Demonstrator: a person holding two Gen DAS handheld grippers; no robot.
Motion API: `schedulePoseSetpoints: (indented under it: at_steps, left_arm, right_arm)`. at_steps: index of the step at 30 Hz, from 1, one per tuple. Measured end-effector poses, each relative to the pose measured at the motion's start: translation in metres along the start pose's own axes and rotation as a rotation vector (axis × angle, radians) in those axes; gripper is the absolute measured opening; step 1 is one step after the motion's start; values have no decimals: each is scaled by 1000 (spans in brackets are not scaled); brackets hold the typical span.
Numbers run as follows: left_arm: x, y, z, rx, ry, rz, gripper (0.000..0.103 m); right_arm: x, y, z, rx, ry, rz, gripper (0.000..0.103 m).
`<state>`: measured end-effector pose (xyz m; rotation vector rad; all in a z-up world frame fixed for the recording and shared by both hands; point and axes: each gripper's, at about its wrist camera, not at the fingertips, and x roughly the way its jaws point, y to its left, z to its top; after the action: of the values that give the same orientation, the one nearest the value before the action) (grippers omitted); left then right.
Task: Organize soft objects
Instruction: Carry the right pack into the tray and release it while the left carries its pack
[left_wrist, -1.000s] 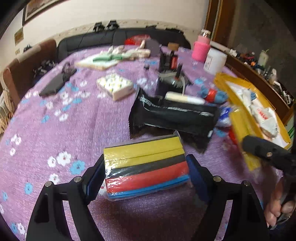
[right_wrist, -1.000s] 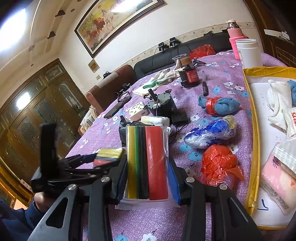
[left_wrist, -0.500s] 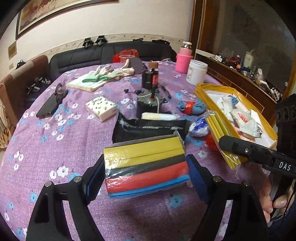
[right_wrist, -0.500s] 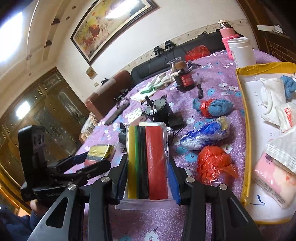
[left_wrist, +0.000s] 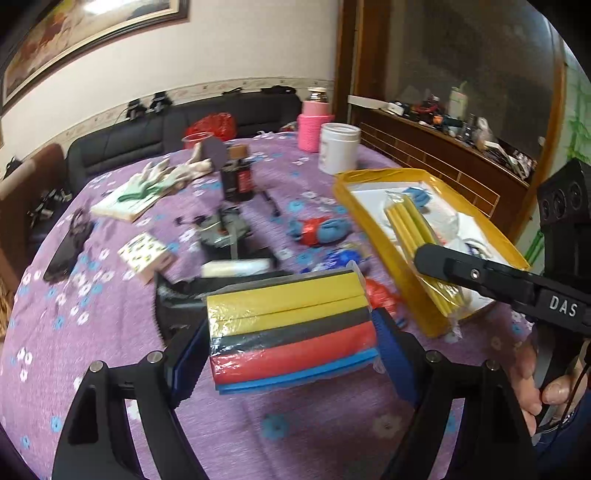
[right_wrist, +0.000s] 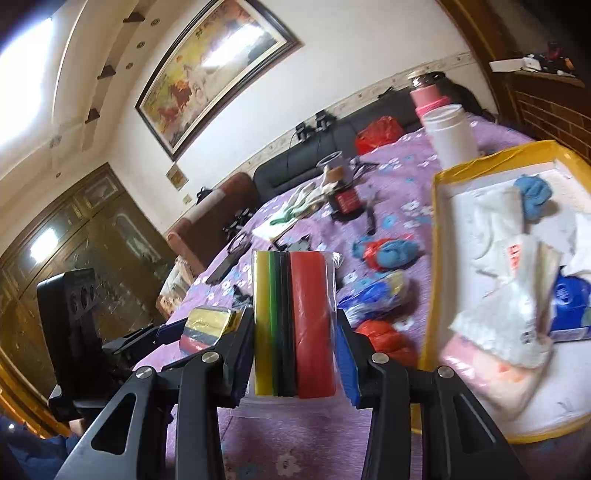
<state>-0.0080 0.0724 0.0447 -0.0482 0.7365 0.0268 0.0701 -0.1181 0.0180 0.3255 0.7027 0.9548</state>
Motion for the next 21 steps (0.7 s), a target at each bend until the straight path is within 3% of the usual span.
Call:
schedulePoseSetpoints:
  at_steps: [12,21]
  left_arm:
    - [27,-75,30,90,12,-100,83]
    - [66,-134,53,147,38,-171,83]
  right_arm:
    - [-60,-52,21,106,-126,-118,43]
    - [-101,-98,39,177,-143,-260,43]
